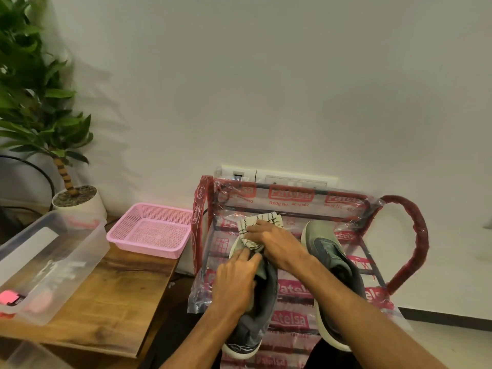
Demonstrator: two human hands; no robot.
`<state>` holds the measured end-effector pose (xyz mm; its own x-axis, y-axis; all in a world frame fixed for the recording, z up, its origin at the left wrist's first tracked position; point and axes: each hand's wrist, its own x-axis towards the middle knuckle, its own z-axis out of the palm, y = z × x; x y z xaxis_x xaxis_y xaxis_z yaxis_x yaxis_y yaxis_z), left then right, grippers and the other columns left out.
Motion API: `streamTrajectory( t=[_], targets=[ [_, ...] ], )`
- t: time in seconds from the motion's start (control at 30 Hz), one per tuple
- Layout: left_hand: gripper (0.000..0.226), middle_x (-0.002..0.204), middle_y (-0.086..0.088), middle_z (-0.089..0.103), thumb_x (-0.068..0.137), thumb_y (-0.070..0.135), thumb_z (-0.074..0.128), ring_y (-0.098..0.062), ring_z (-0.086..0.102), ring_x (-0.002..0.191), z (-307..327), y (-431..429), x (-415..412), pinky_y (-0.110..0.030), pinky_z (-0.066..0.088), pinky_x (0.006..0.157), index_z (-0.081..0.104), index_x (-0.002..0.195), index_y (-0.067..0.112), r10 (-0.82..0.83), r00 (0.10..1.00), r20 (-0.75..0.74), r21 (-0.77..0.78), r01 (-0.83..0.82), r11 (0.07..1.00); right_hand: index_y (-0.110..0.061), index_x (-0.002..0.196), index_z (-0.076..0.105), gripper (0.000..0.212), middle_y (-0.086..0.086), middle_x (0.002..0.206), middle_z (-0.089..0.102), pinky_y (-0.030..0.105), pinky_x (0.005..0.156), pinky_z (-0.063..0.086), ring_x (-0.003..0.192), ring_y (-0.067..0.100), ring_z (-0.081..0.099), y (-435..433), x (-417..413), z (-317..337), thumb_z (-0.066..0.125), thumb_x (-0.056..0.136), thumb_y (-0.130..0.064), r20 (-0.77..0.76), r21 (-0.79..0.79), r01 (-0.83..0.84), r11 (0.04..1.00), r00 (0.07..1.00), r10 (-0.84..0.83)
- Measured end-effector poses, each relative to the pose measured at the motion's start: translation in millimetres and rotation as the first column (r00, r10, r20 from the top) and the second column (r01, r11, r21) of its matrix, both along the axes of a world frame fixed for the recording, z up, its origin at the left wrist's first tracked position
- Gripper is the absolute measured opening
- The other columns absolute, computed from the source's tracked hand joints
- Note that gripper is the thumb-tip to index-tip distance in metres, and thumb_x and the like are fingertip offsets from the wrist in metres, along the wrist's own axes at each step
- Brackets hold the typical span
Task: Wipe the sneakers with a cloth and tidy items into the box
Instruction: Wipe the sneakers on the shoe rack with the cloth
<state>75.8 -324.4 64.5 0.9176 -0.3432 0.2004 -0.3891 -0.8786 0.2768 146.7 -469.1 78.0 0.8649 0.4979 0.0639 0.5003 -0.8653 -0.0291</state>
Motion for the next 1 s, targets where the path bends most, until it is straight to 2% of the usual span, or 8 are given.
streamTrajectory(
  t=[0.17, 0.3, 0.4, 0.57, 0.67, 0.77, 0.87, 1.0],
  targets=[
    [0.041, 0.137, 0.004, 0.044, 0.087, 0.015, 0.057, -0.018, 0.049, 0.12, 2, -5, 1, -0.034, 0.045, 0.086, 0.047, 0.127, 0.024, 0.001, 1.0, 0.002, -0.003, -0.001, 1.0, -0.02, 0.144, 0.044, 0.056, 0.0, 0.153, 0.038, 0.037, 0.115, 0.029, 0.142, 0.025, 0.031, -23, 12, 3, 0.056, 0.092, -0.003, 0.062, -0.196, 0.116, 0.974, 0.992, -0.106],
    [0.032, 0.13, 0.003, 0.049, 0.09, 0.017, 0.056, -0.017, 0.052, 0.113, 0, -2, 4, -0.03, 0.046, 0.082, 0.051, 0.12, 0.023, 0.0, 1.0, 0.002, -0.006, 0.0, 1.0, -0.016, 0.129, 0.059, 0.043, 0.004, 0.138, 0.053, 0.042, 0.102, 0.045, 0.129, 0.026, 0.047, 1, 9, -2, 0.055, 0.088, -0.003, 0.043, -0.122, 0.102, 0.987, 0.994, -0.097],
    [0.032, 0.129, 0.003, 0.05, 0.091, 0.017, 0.053, -0.016, 0.053, 0.113, 1, -2, 4, -0.029, 0.046, 0.082, 0.051, 0.122, 0.023, 0.002, 1.0, 0.01, -0.003, -0.002, 1.0, -0.017, 0.123, 0.064, 0.045, 0.006, 0.134, 0.059, 0.044, 0.099, 0.047, 0.125, 0.026, 0.052, 1, 7, -6, 0.053, 0.083, -0.002, -0.04, 0.008, 0.053, 0.999, 0.998, -0.053],
    [0.037, 0.133, 0.006, 0.047, 0.09, 0.018, 0.054, -0.016, 0.052, 0.116, 3, -4, 4, -0.03, 0.045, 0.083, 0.049, 0.125, 0.025, -0.015, 1.0, 0.02, 0.007, 0.015, 1.0, -0.024, 0.138, 0.053, 0.053, -0.002, 0.149, 0.046, 0.04, 0.113, 0.034, 0.139, 0.023, 0.038, -17, 17, -4, 0.061, 0.09, -0.003, 0.059, -0.179, 0.122, 0.976, 0.992, -0.113],
    [0.037, 0.133, 0.004, 0.047, 0.091, 0.018, 0.053, -0.017, 0.051, 0.118, 2, -3, 5, -0.031, 0.045, 0.084, 0.047, 0.127, 0.024, -0.009, 1.0, 0.023, 0.021, 0.009, 1.0, -0.019, 0.13, 0.058, 0.042, 0.003, 0.137, 0.056, 0.04, 0.105, 0.042, 0.128, 0.026, 0.047, -5, 22, -2, 0.061, 0.09, -0.006, 0.098, -0.2, 0.187, 0.962, 0.981, -0.17],
    [0.033, 0.13, 0.002, 0.05, 0.093, 0.018, 0.051, -0.017, 0.053, 0.115, 1, -2, 5, -0.03, 0.045, 0.081, 0.049, 0.125, 0.024, -0.002, 1.0, 0.024, 0.025, 0.001, 1.0, -0.014, 0.125, 0.061, 0.038, 0.011, 0.127, 0.061, 0.041, 0.097, 0.048, 0.12, 0.029, 0.055, 6, 20, -3, 0.06, 0.088, -0.006, 0.011, -0.101, 0.157, 0.982, 0.988, -0.156],
    [0.034, 0.13, 0.003, 0.05, 0.092, 0.018, 0.052, -0.017, 0.053, 0.114, 1, -3, 5, -0.031, 0.045, 0.079, 0.049, 0.126, 0.025, 0.0, 1.0, 0.018, 0.021, 0.0, 1.0, -0.018, 0.129, 0.06, 0.046, 0.009, 0.135, 0.058, 0.042, 0.102, 0.045, 0.125, 0.028, 0.053, -1, 16, -1, 0.059, 0.085, -0.005, -0.062, -0.057, 0.082, 0.995, 0.994, -0.085],
    [0.037, 0.131, 0.004, 0.049, 0.09, 0.016, 0.053, -0.018, 0.051, 0.117, 2, -5, 8, -0.033, 0.045, 0.079, 0.049, 0.125, 0.025, -0.009, 1.0, 0.011, 0.017, 0.009, 1.0, -0.025, 0.142, 0.047, 0.056, -0.003, 0.151, 0.042, 0.039, 0.113, 0.033, 0.139, 0.022, 0.037, -18, 16, -2, 0.06, 0.091, -0.006, 0.033, -0.224, 0.106, 0.969, 0.994, -0.101]
  ],
)
